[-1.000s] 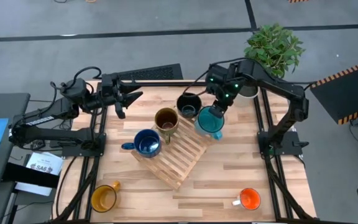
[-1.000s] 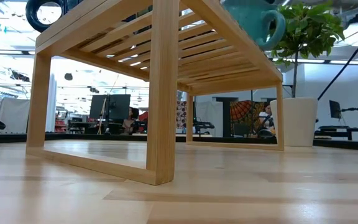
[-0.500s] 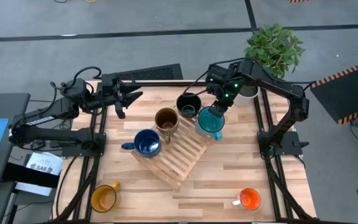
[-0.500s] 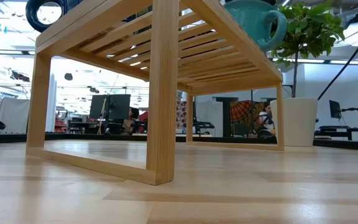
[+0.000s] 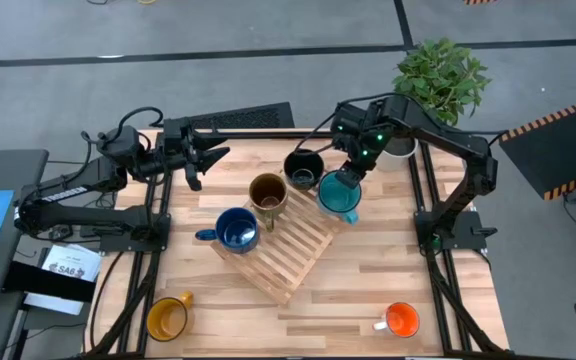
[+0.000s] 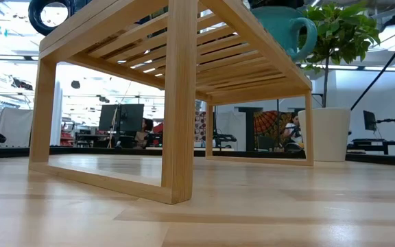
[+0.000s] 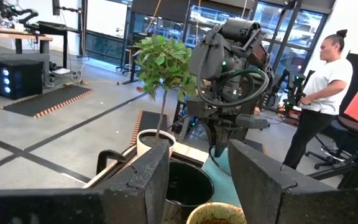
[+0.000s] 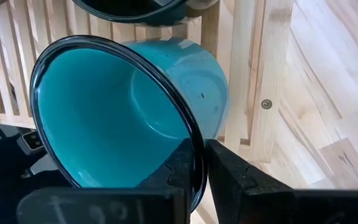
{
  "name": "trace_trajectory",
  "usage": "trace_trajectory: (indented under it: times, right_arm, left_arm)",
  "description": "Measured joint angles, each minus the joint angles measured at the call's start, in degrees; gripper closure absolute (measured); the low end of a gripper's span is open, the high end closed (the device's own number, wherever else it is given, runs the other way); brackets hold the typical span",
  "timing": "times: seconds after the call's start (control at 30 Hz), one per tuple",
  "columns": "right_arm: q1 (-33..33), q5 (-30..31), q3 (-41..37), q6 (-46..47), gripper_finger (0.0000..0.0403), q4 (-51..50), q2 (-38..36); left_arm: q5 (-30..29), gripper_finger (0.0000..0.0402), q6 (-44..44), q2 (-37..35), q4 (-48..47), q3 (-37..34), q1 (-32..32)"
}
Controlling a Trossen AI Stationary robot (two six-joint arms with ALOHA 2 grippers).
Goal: Place coffee mugs
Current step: Put the light blue mug onto the shelf
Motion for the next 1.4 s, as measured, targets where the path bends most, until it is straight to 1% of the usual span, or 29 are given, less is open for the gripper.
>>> trace_trajectory:
  times: [0.27,0.37,0.5,0.63,0.73,0.87,1.0,1.17,1.3,1.4]
  right_arm:
    - [-0.11,2.12,0.04,0.00,0.0331,0.00,-0.04]
    - [-0.11,3.63,0.04,-0.06,0.0319,-0.16,-0.07]
    - [-0.11,4.53,0.07,-1.02,0.0280,-0.07,-0.09]
    - [-0.19,5.06,0.07,-3.24,0.0225,-0.07,-0.09]
    - [-0.61,6.70,0.07,-4.19,0.0189,-0.08,-0.09]
    - [-1.97,7.27,1.21,-5.28,0.0160,-0.11,-0.94]
    - [-3.44,7.28,3.17,-5.89,0.0155,0.23,-2.16]
    - [-2.98,7.28,3.61,-6.01,0.0154,0.65,-6.08]
    - [0.29,7.28,3.55,-3.42,0.0154,1.31,-10.71]
    - [5.46,7.28,2.34,0.47,0.0161,5.66,-14.76]
  left_arm:
    - [0.00,0.0252,0.02,0.02,0.02,0.00,0.00]
    - [0.00,0.0252,0.02,0.01,0.02,0.00,-0.01]
    - [0.00,0.0252,0.02,0.02,0.02,0.00,-0.02]
    - [0.00,0.0252,0.01,0.02,0.02,0.00,-0.01]
    - [0.01,0.0252,0.02,0.02,0.02,0.00,0.00]
    - [0.00,0.0252,0.02,0.02,0.02,0.00,-0.01]
    - [0.00,0.0252,0.02,0.02,0.02,0.00,-0.01]
    - [0.00,0.0252,0.02,0.00,0.02,0.00,-0.02]
    - [0.00,0.0252,0.02,0.01,0.02,0.00,0.00]
    - [0.00,0.0252,0.02,0.02,0.02,0.00,-0.02]
